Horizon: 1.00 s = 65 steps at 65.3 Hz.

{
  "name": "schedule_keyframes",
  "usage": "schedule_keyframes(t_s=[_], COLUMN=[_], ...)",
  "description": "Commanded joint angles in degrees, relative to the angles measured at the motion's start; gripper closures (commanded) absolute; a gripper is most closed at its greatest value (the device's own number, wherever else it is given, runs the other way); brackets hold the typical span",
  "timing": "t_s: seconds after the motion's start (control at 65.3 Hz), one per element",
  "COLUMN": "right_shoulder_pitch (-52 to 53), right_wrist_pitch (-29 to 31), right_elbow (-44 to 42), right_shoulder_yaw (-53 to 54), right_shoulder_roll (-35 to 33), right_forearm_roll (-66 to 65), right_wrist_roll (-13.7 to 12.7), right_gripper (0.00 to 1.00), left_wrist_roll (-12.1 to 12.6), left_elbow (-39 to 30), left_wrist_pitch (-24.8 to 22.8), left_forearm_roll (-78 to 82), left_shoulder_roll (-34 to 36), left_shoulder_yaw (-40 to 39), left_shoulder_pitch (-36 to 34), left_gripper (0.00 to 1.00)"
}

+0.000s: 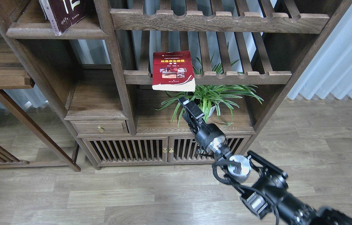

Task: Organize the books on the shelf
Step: 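Raise the right gripper to the red book on the middle shelf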

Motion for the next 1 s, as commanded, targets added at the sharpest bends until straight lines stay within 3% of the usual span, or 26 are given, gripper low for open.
schedule_keyframes(t_s=[0.0,0.98], right_shoulder_pitch=[2.4,9.9], right_wrist_pitch=[-2.5,-14.2], right_elbow=[-0.3,-3.7], right_shoulder_yaw=[-2.5,-6.7], right_shoulder_roll=[0.0,0.0], right_forearm_roll=[2.3,5.0], right_wrist_roll=[0.0,-0.1], right_gripper=[0.02,0.07], left_wrist_roll=[0.2,0.2], left_elbow=[0.0,-0.3], left_wrist_pitch=[0.0,0.0], left_forearm_roll=[0.1,0.1], left_shoulder_roll=[-0.8,-1.1], left_shoulder_yaw=[0.0,-1.7], left_shoulder_pitch=[-0.1,-0.5], left_gripper=[0.0,0.0])
